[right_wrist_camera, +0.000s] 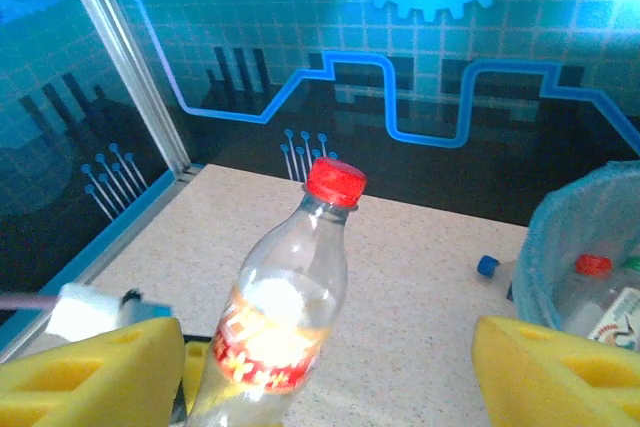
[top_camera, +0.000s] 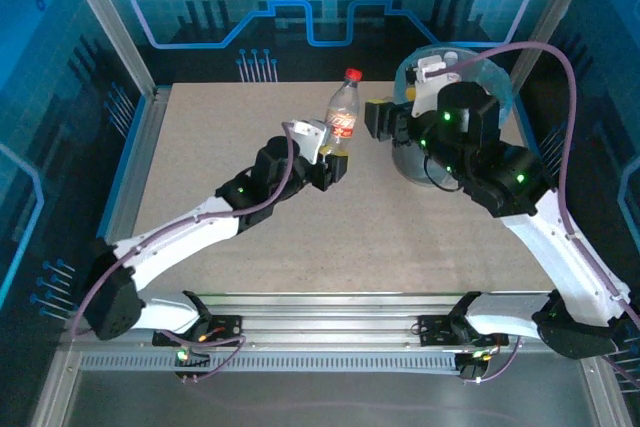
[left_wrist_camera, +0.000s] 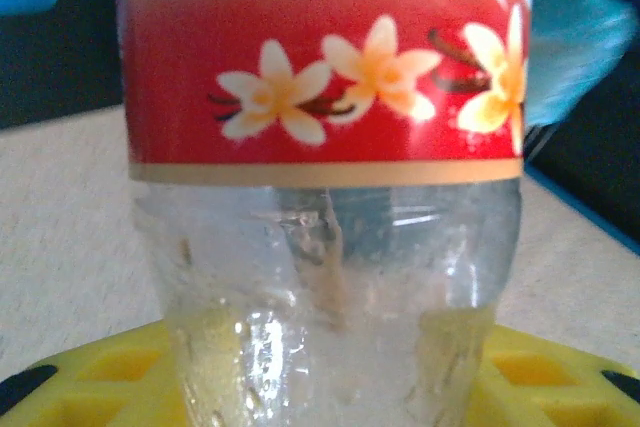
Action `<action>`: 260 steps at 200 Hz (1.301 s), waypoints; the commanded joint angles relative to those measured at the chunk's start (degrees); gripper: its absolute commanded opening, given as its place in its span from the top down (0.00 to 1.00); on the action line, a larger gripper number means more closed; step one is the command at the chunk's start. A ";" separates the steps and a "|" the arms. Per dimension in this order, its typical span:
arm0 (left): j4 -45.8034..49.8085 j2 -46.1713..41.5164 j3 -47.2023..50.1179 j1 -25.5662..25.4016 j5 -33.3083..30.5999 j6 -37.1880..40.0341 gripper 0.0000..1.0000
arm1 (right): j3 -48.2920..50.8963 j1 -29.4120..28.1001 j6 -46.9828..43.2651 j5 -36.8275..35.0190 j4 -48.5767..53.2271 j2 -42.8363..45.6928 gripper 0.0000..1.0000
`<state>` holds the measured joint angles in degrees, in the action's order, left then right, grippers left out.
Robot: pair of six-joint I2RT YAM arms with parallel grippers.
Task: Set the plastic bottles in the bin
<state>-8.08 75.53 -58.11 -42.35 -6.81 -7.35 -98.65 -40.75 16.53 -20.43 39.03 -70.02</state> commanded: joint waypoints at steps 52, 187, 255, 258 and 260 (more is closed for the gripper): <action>-14.14 -4.88 4.05 -2.54 8.05 6.79 0.49 | -3.14 2.24 4.14 9.84 2.97 -4.71 0.18; -13.90 -5.38 -0.06 -3.19 7.82 7.09 0.10 | -10.77 4.21 2.07 10.94 3.93 -9.85 0.65; -12.39 -8.96 0.27 -3.15 1.45 8.06 0.01 | -27.17 6.00 -14.31 -20.01 4.55 -17.43 0.71; -12.18 -9.06 0.27 -3.10 1.19 8.11 0.01 | -27.47 6.15 -15.00 -20.91 4.15 -18.00 0.72; -12.06 -9.03 0.27 -3.09 0.99 8.09 0.01 | -27.65 6.31 -15.45 -21.44 4.00 -18.39 0.72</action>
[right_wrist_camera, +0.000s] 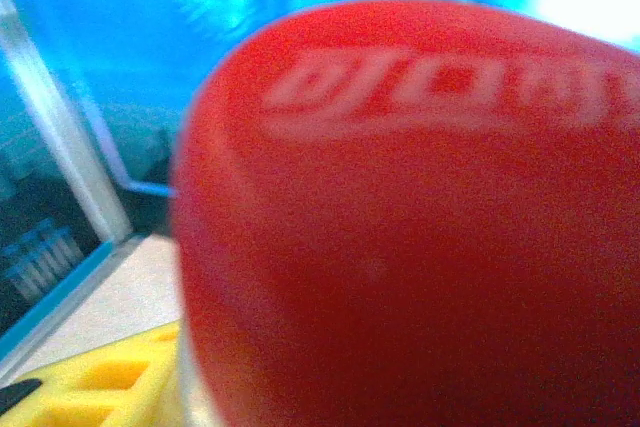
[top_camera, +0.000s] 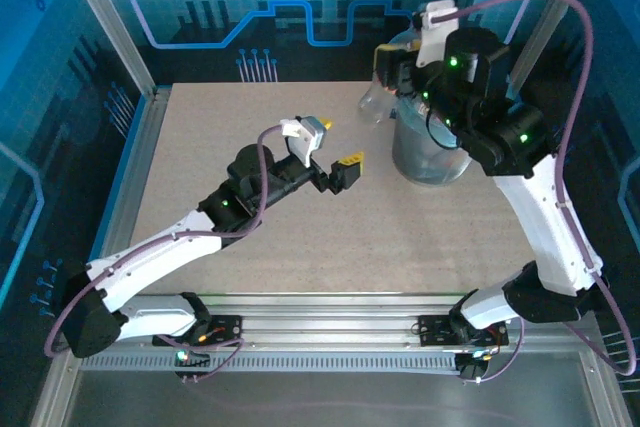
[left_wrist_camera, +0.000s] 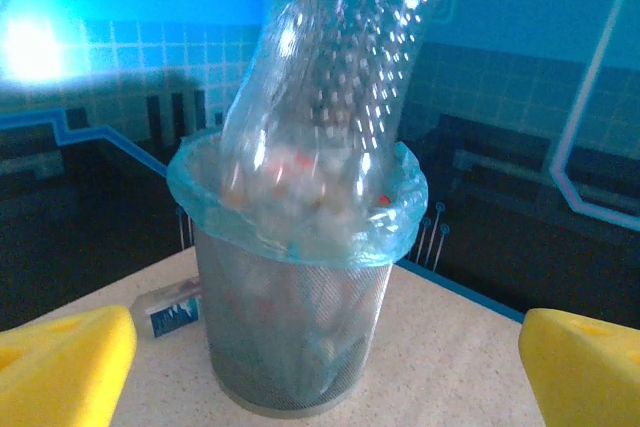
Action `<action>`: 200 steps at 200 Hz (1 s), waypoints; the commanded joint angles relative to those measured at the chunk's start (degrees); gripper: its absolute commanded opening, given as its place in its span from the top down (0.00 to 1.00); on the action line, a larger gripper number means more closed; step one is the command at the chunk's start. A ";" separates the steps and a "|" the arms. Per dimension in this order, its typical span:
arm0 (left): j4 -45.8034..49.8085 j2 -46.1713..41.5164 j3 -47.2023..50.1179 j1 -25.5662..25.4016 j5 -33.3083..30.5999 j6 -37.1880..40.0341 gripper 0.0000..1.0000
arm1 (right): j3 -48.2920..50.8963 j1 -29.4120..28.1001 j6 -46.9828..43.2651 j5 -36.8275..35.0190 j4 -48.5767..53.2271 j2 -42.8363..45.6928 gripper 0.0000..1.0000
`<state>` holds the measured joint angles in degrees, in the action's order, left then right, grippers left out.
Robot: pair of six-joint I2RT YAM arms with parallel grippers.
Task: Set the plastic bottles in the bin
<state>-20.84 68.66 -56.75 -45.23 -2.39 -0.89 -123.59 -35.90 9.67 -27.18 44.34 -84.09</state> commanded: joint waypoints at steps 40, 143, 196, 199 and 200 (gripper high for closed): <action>3.51 -2.53 -1.30 -0.12 -6.22 2.25 0.01 | -12.72 5.16 -11.03 -19.15 1.19 -15.28 0.72; 9.43 -2.17 -0.71 3.31 -10.35 -3.53 0.01 | -25.59 13.05 -1.66 -16.16 16.07 -32.98 0.71; 10.90 -1.22 -0.72 4.36 -9.56 -5.48 0.01 | -15.97 17.54 3.91 -10.25 15.20 -29.74 0.70; 10.96 -1.17 -0.73 4.35 -9.56 -5.60 0.01 | -15.87 17.81 4.19 -10.12 15.39 -29.77 0.70; 10.98 -1.12 -0.73 4.31 -9.52 -5.61 0.01 | -15.88 17.84 4.20 -10.10 15.45 -29.79 0.70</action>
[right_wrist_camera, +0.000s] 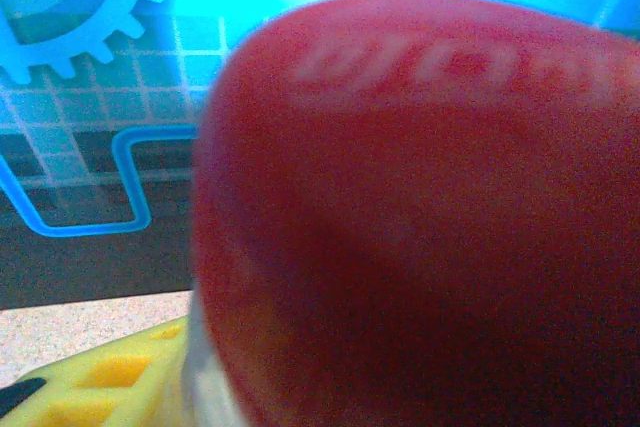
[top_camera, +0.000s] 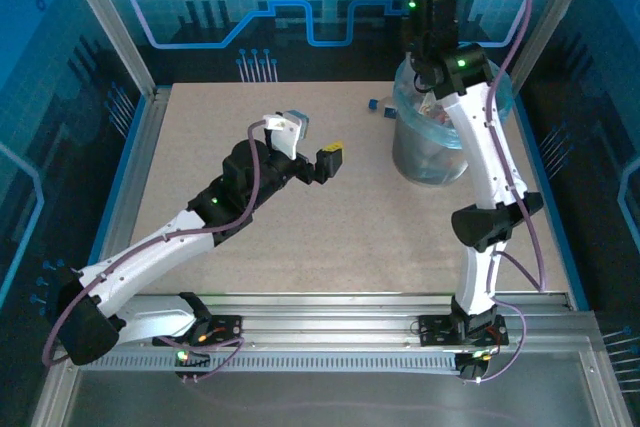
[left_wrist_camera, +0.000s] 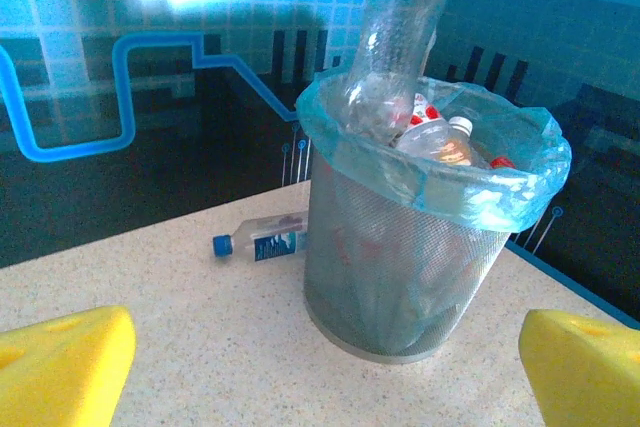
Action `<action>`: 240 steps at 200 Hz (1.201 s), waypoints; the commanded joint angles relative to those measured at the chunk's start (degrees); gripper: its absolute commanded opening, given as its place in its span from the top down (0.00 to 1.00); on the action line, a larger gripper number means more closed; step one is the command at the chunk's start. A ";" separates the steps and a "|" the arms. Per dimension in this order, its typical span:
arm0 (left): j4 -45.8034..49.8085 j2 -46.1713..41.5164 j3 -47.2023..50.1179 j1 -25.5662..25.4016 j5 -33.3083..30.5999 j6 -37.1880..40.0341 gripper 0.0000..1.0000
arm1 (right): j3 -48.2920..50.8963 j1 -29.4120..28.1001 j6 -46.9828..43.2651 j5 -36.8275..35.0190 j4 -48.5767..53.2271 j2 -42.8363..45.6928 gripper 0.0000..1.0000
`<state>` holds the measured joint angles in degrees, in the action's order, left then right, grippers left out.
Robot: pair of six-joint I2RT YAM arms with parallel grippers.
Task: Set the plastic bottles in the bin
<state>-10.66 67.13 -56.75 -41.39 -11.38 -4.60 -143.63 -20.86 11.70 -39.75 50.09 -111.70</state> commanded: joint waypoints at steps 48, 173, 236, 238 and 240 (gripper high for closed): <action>0.20 1.33 -0.42 0.65 0.37 -3.25 0.01 | 7.29 5.98 4.10 4.06 9.42 -0.37 0.68; 6.52 5.98 -4.31 2.45 0.60 -10.38 0.02 | 15.38 10.47 6.90 17.26 7.22 -0.20 0.47; 7.02 6.43 -4.27 2.46 -0.18 -13.57 0.02 | 15.77 10.16 7.72 15.62 6.61 4.87 0.21; 7.09 6.36 -4.25 2.50 -0.21 -13.59 0.02 | 15.76 10.15 7.76 15.50 6.60 5.03 0.21; 7.17 6.35 -4.25 2.46 -0.22 -13.66 0.02 | 15.82 10.08 7.80 15.32 6.60 5.18 0.20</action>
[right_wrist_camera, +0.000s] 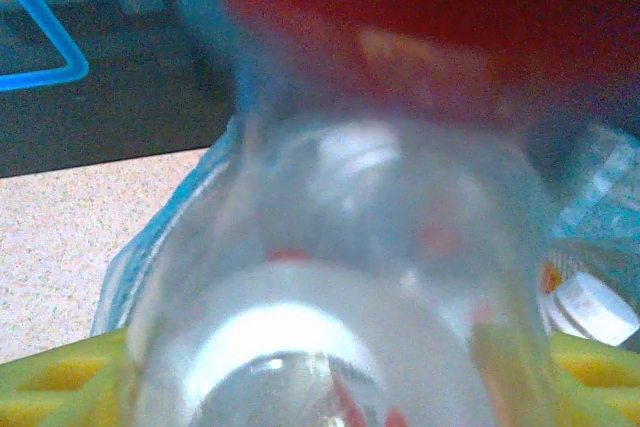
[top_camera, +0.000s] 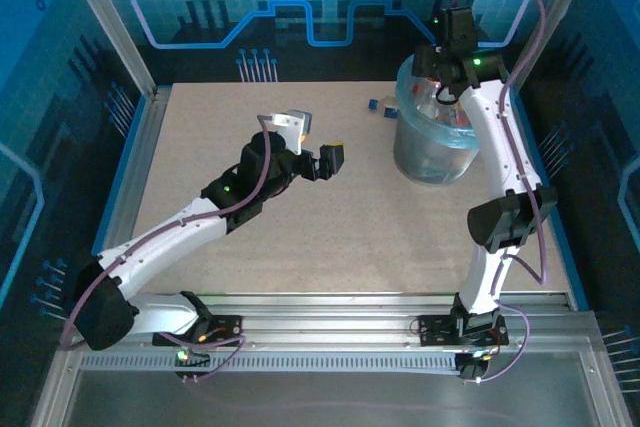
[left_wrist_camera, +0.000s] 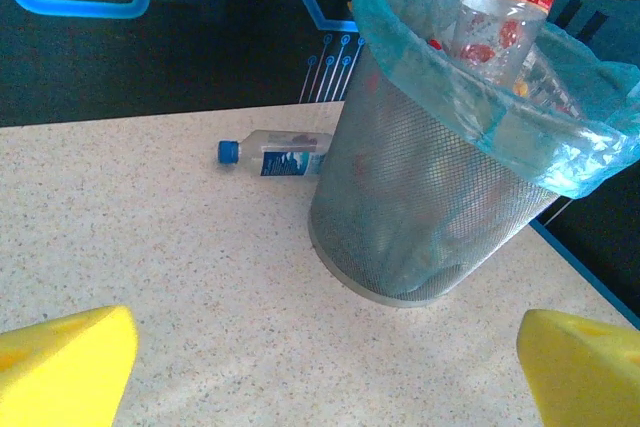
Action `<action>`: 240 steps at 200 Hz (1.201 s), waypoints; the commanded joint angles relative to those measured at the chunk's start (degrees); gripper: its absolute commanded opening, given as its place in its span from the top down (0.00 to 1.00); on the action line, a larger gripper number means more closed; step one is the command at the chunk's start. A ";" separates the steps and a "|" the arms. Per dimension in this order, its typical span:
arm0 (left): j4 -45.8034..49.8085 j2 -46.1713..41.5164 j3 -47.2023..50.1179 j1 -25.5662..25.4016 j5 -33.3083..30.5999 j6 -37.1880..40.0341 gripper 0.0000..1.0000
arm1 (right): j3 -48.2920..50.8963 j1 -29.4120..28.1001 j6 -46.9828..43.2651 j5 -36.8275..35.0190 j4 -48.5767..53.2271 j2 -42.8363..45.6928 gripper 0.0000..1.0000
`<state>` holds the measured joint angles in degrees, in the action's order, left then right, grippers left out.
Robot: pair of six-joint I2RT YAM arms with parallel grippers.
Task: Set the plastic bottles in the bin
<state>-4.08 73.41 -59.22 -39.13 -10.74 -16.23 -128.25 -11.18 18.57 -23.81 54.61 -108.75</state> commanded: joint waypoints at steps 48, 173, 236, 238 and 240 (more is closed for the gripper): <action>0.82 -0.98 -0.51 0.21 -1.85 -2.58 0.03 | 4.37 -1.86 1.46 -3.44 0.27 9.08 0.12; 8.16 -0.92 -0.02 1.82 -7.75 -7.84 0.04 | 28.29 -5.40 7.94 -0.26 -11.97 25.25 0.21; 10.66 -0.72 -0.13 3.31 -5.81 -8.63 0.04 | 38.18 -19.41 9.80 -8.35 -17.65 30.59 0.25; 10.60 -0.61 -0.05 3.39 -5.79 -8.64 0.04 | 38.65 -19.71 9.86 -8.46 -17.95 30.78 0.25; 10.61 -0.56 0.00 3.37 -5.69 -8.71 0.04 | 38.98 -20.16 9.92 -8.60 -18.13 30.92 0.25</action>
<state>5.78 73.41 -59.22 -36.29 -16.91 -23.99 -92.79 -26.24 26.59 -27.27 41.21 -81.38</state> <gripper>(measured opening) 0.954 0.748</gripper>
